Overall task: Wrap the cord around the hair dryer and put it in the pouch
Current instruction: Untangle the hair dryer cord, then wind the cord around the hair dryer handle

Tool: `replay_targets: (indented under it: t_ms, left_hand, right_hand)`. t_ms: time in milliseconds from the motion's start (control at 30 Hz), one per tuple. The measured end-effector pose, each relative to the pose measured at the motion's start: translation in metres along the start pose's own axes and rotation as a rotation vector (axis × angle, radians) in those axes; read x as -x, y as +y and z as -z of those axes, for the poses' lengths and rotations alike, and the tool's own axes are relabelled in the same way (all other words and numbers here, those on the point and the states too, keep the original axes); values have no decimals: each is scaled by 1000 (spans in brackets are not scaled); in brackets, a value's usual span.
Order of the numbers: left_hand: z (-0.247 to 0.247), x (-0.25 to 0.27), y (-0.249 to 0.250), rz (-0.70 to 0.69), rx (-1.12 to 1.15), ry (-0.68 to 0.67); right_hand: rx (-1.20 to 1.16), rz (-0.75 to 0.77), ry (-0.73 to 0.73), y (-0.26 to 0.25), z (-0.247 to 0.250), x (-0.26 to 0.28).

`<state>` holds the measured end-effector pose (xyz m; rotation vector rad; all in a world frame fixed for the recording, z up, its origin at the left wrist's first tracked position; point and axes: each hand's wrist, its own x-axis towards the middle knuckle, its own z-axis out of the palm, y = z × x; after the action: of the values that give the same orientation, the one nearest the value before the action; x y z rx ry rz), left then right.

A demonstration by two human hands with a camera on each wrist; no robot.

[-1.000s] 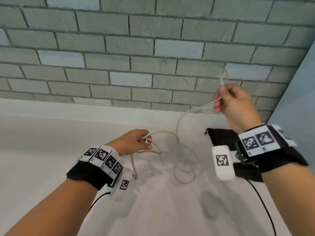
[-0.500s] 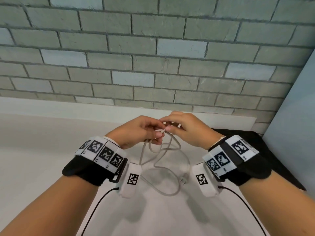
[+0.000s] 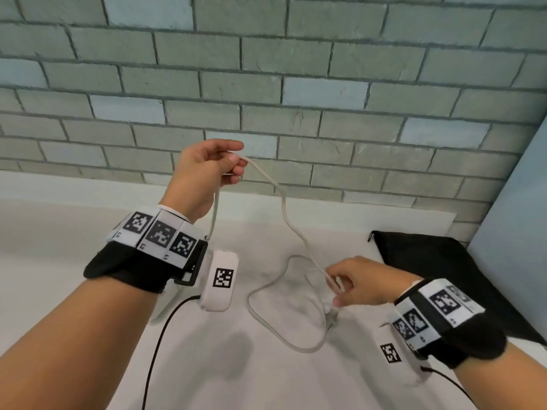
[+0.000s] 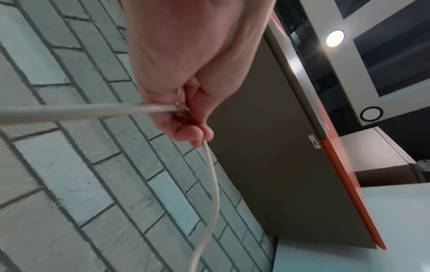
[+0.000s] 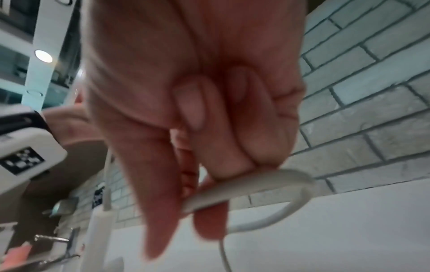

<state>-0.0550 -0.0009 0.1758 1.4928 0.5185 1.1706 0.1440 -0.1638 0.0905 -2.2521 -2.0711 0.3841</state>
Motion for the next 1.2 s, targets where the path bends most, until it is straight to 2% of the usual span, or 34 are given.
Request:
replay_targets:
  t_ms: [33, 100, 133, 267, 400, 567, 667, 767, 833, 900, 967, 1100, 1167, 1200]
  left_hand:
    - [0, 1, 2, -11, -18, -12]
    - [-2, 5, 5, -41, -37, -46]
    - [-3, 7, 7, -56, -36, -62]
    - [-4, 6, 22, -94, 14, -97]
    - [-16, 5, 30, -116, 96, -111]
    - [-33, 7, 30, -106, 160, -220]
    - [-37, 11, 26, -102, 39, -322]
    - [-28, 17, 8, -46, -85, -341]
    - [-20, 25, -13, 25, -238, -456]
    - [-17, 39, -33, 108, -417, -640]
    - [-14, 49, -45, 124, -408, -670]
    - [1, 39, -51, 113, -187, -434]
    - [7, 35, -52, 136, -126, -356]
    - [9, 35, -53, 141, -109, -337]
  right_hand:
    - [-23, -60, 104, 5, -3, -3]
    - [-242, -167, 321, 10, -5, -10]
    - [-362, -177, 368, 8, -3, -13]
    - [-488, -46, 323, -13, 17, -25]
    - [-729, 158, 396, -52, 38, -26]
    - [-754, 282, 334, -89, 42, -34]
    - [-822, 308, 343, -95, 46, -38]
    - [-925, 283, 390, -89, 54, -39]
    - [-966, 280, 404, -84, 60, -36]
    - [-973, 280, 428, -78, 67, -32]
    - [-937, 285, 430, -69, 75, -27]
    - [-612, 193, 412, -43, 73, -23]
    - [-360, 186, 263, -34, 43, -23]
    - [-249, 205, 112, -34, 21, -23]
